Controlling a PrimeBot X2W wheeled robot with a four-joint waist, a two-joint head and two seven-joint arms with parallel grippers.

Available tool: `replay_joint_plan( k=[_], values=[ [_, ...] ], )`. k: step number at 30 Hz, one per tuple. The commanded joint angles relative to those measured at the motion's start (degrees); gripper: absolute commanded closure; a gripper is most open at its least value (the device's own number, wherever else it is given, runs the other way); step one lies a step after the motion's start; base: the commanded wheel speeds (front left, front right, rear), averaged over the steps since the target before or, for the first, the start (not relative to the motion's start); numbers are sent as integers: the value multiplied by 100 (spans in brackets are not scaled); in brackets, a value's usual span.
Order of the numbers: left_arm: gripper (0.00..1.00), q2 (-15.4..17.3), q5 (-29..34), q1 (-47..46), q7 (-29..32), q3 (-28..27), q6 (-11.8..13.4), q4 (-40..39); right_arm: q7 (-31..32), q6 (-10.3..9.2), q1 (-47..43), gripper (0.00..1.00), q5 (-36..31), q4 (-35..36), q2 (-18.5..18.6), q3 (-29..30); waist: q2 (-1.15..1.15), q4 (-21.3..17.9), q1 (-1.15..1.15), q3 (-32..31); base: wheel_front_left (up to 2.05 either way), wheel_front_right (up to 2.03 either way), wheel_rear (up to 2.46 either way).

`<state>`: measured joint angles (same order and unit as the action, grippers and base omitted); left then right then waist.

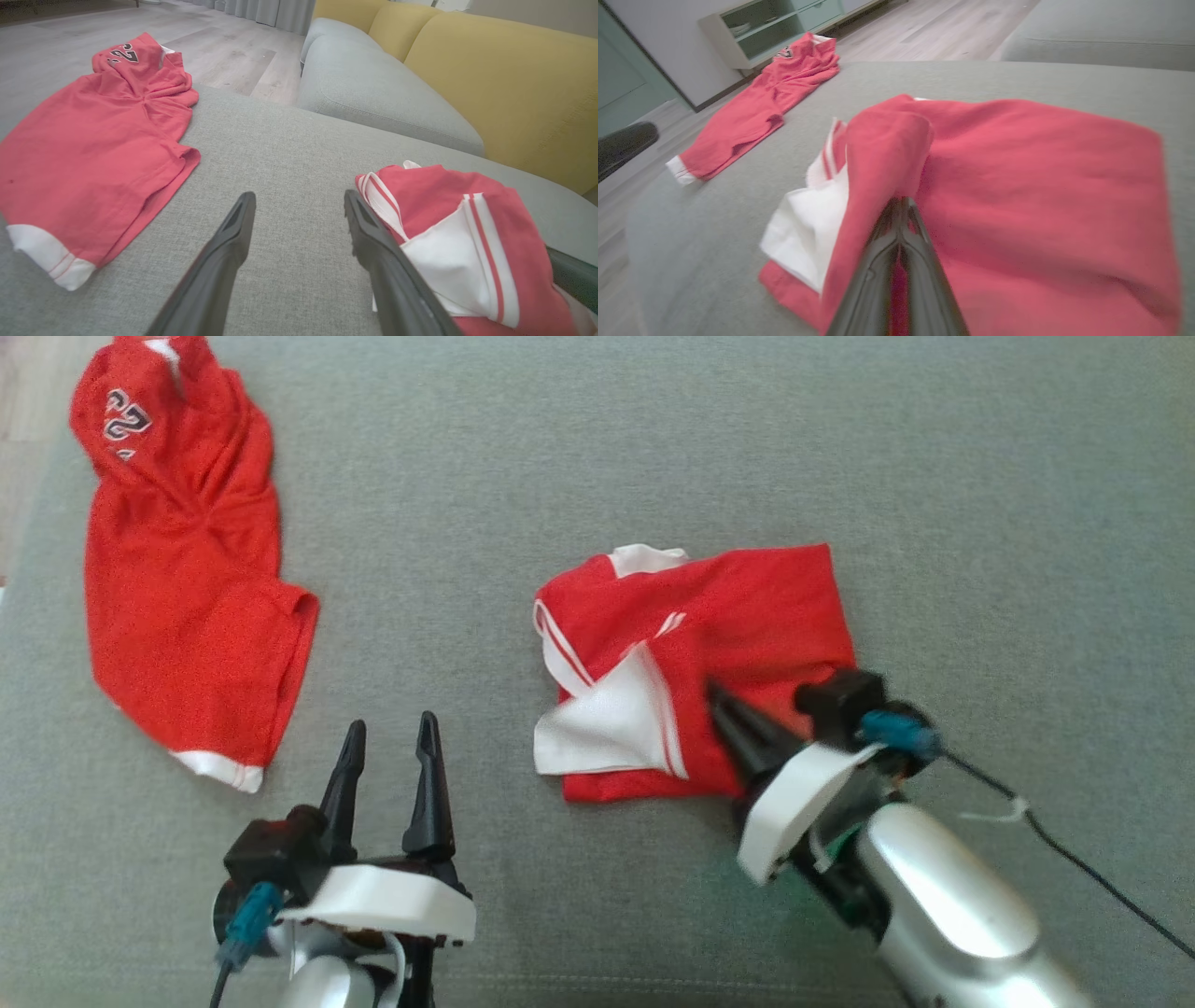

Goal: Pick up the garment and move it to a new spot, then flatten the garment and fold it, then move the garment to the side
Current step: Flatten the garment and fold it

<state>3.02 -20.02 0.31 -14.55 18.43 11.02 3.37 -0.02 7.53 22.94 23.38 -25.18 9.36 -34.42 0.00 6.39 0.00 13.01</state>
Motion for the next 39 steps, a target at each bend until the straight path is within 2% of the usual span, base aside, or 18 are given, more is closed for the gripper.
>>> replay_joint_plan(
  k=[1,12,16,19,22,29,30,31,32,33,34,39],
  values=[
    [0,-14,-33,-211,-45,-123,17,-197,-62,-4,152,100,149,160,-123,-278,0,72,0,-30,0,0,0],
    [0,-14,-105,-123,-45,-151,54,-190,214,-4,252,100,1300,328,138,-1806,0,71,0,-187,0,0,0],
    [0,-14,-143,-108,-45,-176,59,-179,86,-4,291,100,1608,278,279,-2078,0,-23,0,-314,0,0,0],
    [0,-14,-144,-80,-45,-206,48,-163,-181,-4,268,100,1712,186,387,-2046,0,-89,0,-436,0,0,0],
    [0,-14,-140,-22,-45,-252,39,-151,-545,-4,164,100,1751,77,518,-1765,0,-149,0,-576,0,0,0],
    [0,-14,-59,188,-45,-382,-10,-140,-1233,-4,-287,100,1410,-182,876,-606,0,-307,0,-880,0,0,0],
    [0,-14,-33,217,-45,-397,-22,-135,-1275,-4,-366,91,1330,-212,909,-423,0,-331,0,-911,0,0,0],
    [0,-14,-10,247,-45,-415,-33,-129,-1316,-4,-444,64,1223,-240,942,-231,0,-354,0,-941,0,0,0],
    [0,-14,18,272,-45,-429,-45,-119,-1351,-4,-525,42,1104,-268,968,-32,0,-371,0,-966,0,0,0],
    [0,-14,55,297,-45,-441,-61,-104,-1380,-4,-615,9,978,-293,984,162,0,-384,0,-1000,0,0,0],
    [0,-14,85,324,-45,-453,-77,-86,-1406,-4,-719,0,863,-314,984,357,0,-392,0,-1041,0,0,0],
    [0,-14,127,495,-45,-577,-73,-67,-1478,-4,-1296,0,255,-305,859,1346,0,-412,0,-1186,0,0,0]
  ],
)
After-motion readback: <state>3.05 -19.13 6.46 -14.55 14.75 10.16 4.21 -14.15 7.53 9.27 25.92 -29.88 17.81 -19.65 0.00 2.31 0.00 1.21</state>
